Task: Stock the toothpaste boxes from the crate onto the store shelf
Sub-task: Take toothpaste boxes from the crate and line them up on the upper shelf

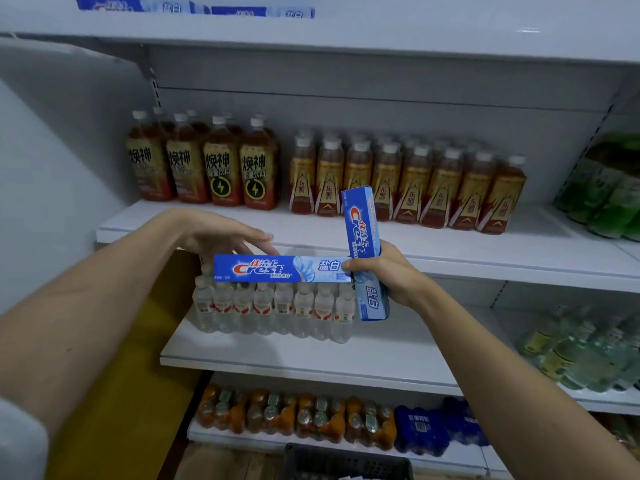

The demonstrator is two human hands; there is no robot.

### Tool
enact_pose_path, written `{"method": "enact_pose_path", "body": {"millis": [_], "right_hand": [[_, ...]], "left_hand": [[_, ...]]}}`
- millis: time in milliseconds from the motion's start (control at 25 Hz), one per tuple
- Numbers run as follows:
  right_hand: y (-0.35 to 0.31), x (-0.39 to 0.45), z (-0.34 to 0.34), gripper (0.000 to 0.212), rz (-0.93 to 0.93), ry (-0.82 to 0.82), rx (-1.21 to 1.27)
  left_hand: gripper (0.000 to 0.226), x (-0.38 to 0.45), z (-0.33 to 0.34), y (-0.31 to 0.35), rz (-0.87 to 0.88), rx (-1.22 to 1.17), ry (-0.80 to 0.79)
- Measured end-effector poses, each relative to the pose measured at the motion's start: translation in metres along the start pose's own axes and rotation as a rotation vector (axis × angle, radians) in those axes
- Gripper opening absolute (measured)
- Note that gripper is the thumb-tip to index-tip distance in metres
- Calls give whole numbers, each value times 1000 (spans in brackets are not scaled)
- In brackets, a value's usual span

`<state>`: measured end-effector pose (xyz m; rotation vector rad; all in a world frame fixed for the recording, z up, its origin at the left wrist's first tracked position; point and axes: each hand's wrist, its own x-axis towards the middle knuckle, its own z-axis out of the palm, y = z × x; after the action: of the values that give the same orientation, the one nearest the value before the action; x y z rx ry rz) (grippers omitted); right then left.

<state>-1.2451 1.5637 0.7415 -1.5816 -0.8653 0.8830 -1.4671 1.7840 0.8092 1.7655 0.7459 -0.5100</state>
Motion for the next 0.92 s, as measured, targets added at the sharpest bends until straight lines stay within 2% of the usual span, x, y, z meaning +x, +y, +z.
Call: {"method": "enact_pose_path", "body": {"millis": [120, 240, 320, 480, 600, 680, 840, 920], "right_hand": [[-7, -4, -4, 34, -7, -31, 6], [-11, -10, -13, 32, -5, -47, -2], [-21, -11, -22, 33, -12, -68, -20], [-75, -6, -41, 48, -50, -98, -32], [-133, -3, -53, 41, -108, -98, -71], [-175, -2, -59, 35, -214, -98, -171], [-253, 0, -61, 38, -452, -86, -283], [-284, 5, -59, 36, -528, -72, -351]], "left_hand": [[67, 9, 35, 38, -82, 260, -121], [63, 19, 59, 59, -104, 346, -97], [51, 11, 58, 72, -102, 330, -55], [50, -34, 32, 106, -44, 316, 139], [47, -84, 8, 129, 48, 285, 322], [48, -122, -10, 141, 87, 269, 451], [87, -183, -39, 154, 197, 204, 737], [94, -205, -48, 158, 238, 180, 842]]}}
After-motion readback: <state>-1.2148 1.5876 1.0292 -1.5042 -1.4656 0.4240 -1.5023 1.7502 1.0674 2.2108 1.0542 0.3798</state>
